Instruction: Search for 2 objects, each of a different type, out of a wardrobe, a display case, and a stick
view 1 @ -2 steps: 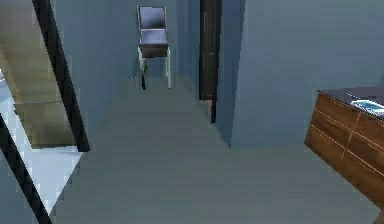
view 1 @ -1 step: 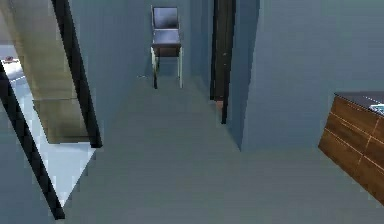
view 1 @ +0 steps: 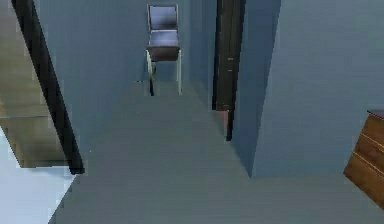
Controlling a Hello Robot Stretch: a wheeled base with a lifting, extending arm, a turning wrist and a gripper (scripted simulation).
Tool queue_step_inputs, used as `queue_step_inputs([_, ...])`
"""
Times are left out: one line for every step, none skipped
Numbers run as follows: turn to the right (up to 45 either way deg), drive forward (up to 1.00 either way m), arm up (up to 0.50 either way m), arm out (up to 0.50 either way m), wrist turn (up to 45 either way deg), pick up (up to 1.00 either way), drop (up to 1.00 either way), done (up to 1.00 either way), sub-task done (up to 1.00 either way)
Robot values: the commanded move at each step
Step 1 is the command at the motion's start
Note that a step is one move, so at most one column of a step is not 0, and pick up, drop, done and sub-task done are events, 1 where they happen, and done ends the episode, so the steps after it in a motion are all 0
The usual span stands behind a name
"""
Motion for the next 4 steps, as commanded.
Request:
queue_step_inputs([-36.0, 0.00, 0.00, 0.00, 0.0, 0.00, 0.00, 0.00, 0.00])
queue_step_inputs([0.0, 1.00, 0.00, 0.00, 0.0, 0.00, 0.00, 0.00, 0.00])
queue_step_inputs([-12.0, 0.00, 0.00, 0.00, 0.0, 0.00, 0.00, 0.00, 0.00])
queue_step_inputs([0.0, 0.10, 0.00, 0.00, 0.0, 0.00, 0.00, 0.00, 0.00])
